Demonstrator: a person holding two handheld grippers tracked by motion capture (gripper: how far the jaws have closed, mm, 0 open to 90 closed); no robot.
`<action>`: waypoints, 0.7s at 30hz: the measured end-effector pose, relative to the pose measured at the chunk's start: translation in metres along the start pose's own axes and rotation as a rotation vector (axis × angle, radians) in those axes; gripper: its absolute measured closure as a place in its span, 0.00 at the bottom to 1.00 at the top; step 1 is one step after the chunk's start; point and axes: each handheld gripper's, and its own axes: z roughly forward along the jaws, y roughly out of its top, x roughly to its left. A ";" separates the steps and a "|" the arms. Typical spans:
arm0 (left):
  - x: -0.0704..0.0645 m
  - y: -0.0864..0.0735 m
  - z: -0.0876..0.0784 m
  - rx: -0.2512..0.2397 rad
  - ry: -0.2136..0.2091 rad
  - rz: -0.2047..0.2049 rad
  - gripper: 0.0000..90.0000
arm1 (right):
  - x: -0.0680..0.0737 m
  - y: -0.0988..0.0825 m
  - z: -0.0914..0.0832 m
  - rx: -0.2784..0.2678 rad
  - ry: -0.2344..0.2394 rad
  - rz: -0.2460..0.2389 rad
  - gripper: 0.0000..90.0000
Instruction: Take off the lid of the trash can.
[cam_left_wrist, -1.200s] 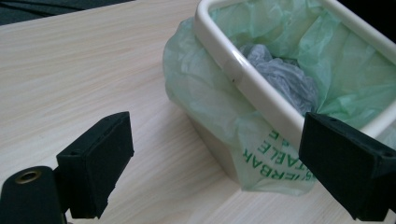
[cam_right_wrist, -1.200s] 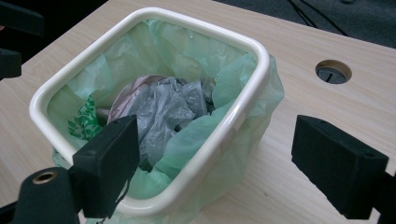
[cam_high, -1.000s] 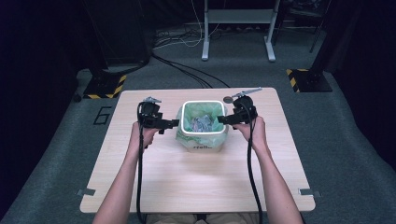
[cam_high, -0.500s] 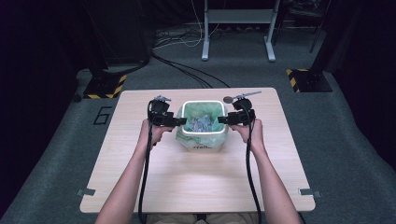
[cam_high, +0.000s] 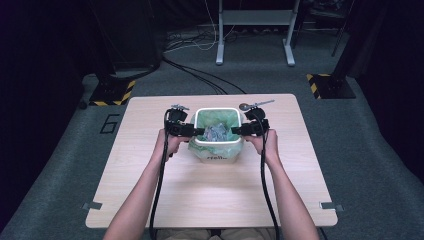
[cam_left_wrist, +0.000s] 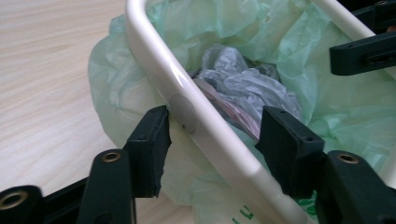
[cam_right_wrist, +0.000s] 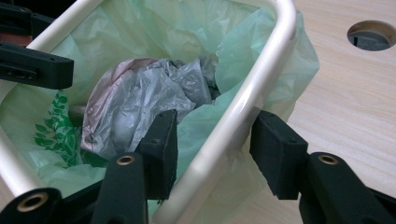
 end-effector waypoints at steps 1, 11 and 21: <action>0.000 0.000 0.000 0.000 0.000 0.000 0.50 | 0.000 0.000 0.000 0.000 0.000 0.000 0.57; -0.002 -0.002 -0.001 -0.031 0.016 0.000 0.52 | 0.003 -0.002 0.001 -0.017 -0.020 -0.016 0.58; -0.002 -0.003 -0.001 -0.037 0.021 -0.001 0.52 | 0.005 -0.004 0.003 -0.038 -0.050 -0.037 0.60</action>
